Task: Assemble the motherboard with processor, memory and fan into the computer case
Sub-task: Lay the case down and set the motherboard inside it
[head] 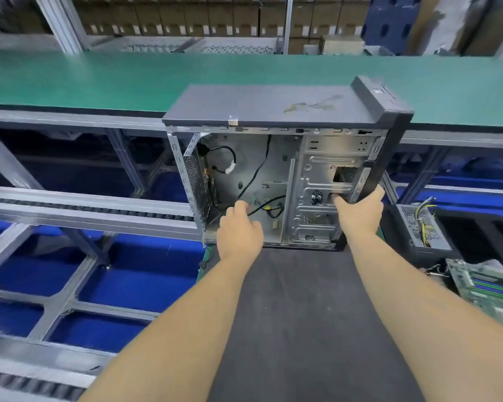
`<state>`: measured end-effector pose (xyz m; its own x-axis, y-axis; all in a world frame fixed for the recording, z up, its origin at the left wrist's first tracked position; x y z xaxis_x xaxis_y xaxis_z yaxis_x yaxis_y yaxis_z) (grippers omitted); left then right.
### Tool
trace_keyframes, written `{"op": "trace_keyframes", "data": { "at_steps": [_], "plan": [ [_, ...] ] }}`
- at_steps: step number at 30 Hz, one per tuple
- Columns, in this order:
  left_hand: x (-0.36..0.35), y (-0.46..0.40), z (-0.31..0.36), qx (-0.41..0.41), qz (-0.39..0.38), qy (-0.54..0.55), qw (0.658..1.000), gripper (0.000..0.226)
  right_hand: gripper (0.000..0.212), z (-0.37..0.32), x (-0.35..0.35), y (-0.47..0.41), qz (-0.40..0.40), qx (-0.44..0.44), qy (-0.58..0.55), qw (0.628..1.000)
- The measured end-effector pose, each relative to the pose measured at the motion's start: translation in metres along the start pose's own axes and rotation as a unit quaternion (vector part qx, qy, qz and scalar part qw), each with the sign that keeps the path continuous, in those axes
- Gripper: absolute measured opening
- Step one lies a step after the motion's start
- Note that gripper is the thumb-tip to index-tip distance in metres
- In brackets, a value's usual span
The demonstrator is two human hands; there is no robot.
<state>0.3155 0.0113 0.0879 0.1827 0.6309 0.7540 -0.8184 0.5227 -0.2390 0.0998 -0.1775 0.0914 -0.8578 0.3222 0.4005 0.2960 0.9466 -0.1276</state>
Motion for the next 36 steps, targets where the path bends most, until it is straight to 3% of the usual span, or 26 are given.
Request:
{"op": "trace_keyframes", "data": {
  "at_steps": [5, 9, 11, 15, 21, 26, 29, 36],
  "plan": [
    [-0.008, 0.002, -0.004, -0.036, -0.013, -0.011, 0.999, 0.038, 0.045, 0.0, 0.001, -0.011, 0.02, -0.022, -0.011, 1.0],
    [-0.003, 0.001, -0.018, -0.002, 0.002, -0.012, 1.0, 0.036, 0.017, -0.002, 0.007, -0.016, 0.014, 0.007, 0.023, 1.0],
    [-0.003, 0.003, -0.02, -0.018, -0.002, -0.034, 0.999, 0.037, 0.016, -0.001, 0.012, -0.014, 0.014, 0.008, 0.026, 1.0],
    [-0.007, 0.013, -0.011, -0.139, 0.002, -0.105, 0.985, 0.037, 0.014, 0.005, 0.026, -0.006, 0.007, 0.018, 0.044, 0.999],
    [0.008, 0.032, -0.002, -0.263, 0.096, -0.112, 0.953, 0.053, 0.015, 0.009, 0.068, -0.006, -0.016, 0.023, 0.051, 0.998],
    [-0.009, 0.056, 0.003, -0.366, 0.019, -0.189, 0.911, 0.071, 0.017, 0.008, 0.108, -0.005, -0.057, 0.034, 0.081, 0.994],
    [-0.015, 0.069, 0.004, -0.386, -0.011, -0.203, 0.9, 0.077, 0.017, 0.002, 0.127, -0.002, -0.084, 0.039, 0.095, 0.991],
    [-0.002, 0.083, -0.009, -0.337, 0.007, -0.17, 0.926, 0.061, 0.024, 0.0, 0.145, 0.008, -0.119, 0.017, 0.118, 0.986]
  ]
}}
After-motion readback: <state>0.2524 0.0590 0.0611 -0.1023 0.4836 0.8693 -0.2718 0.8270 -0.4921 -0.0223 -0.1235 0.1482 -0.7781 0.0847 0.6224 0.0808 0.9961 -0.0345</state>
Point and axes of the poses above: each hand's wrist, its own y-axis away from the middle knuckle, its own x-axis out of the back of the hand, z = x × y, the point moved 7 cm from there along -y, towards the middle knuckle, and after that the axes turned 12 degrees about z, right-handed, at the moved point
